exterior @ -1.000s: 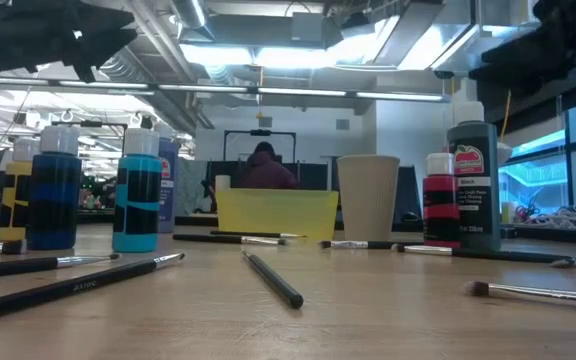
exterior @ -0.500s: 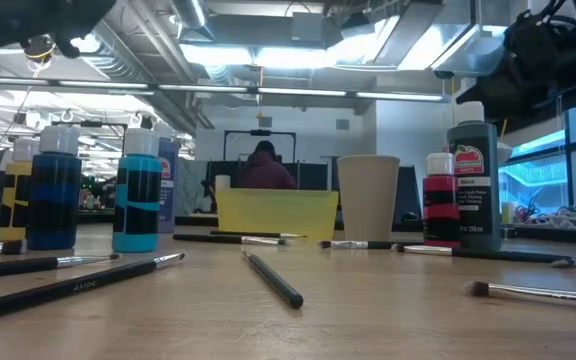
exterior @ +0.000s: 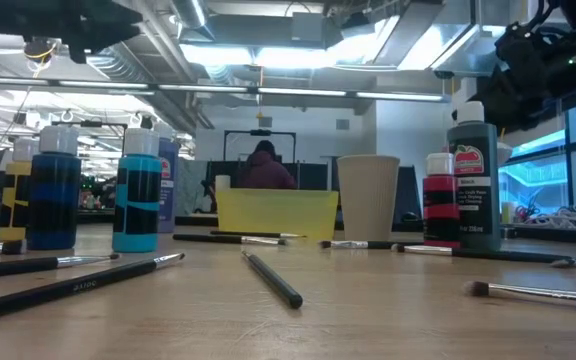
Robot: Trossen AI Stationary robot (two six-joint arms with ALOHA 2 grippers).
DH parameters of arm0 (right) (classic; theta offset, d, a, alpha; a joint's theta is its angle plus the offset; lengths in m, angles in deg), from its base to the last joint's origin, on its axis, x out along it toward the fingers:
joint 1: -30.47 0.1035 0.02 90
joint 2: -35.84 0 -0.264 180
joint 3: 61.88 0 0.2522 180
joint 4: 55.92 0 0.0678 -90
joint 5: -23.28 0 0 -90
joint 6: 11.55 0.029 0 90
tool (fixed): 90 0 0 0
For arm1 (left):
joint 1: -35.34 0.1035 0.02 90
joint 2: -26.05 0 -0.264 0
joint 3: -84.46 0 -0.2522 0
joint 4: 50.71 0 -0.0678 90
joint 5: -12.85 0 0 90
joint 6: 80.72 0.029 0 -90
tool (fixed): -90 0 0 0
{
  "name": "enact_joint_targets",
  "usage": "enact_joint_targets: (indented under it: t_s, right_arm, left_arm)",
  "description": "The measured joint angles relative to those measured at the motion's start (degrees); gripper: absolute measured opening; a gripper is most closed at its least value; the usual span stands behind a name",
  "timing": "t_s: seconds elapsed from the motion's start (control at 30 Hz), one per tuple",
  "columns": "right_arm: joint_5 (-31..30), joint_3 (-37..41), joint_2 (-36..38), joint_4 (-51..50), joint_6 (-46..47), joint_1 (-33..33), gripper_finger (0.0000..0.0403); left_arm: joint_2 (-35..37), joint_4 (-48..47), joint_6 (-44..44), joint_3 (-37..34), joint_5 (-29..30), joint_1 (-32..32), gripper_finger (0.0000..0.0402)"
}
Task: Pick & Place Paint Supplies
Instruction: Put the large pink paint bottle into the yellow bin
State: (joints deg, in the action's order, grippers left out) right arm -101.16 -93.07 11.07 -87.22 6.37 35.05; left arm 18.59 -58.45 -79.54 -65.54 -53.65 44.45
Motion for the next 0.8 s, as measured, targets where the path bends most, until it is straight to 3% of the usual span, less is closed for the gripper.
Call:
enact_joint_targets:
  t_s: [0.43,0.67,0.8]
  right_arm:
    - [-1.8,0.0,-6.2,0.0,0.8,-0.1,0.0255]
    - [-4.0,0.0,-9.5,1.7,0.8,-0.1,0.0243]
    - [-4.0,0.0,-10.2,2.6,0.8,-0.1,0.0230]
  left_arm:
    - [-7.7,0.7,0.6,2.8,4.3,0.0,0.0168]
    - [-11.0,8.8,7.2,2.8,8.4,0.0,0.0168]
    - [-11.5,8.6,7.6,2.8,8.5,0.0,0.0168]
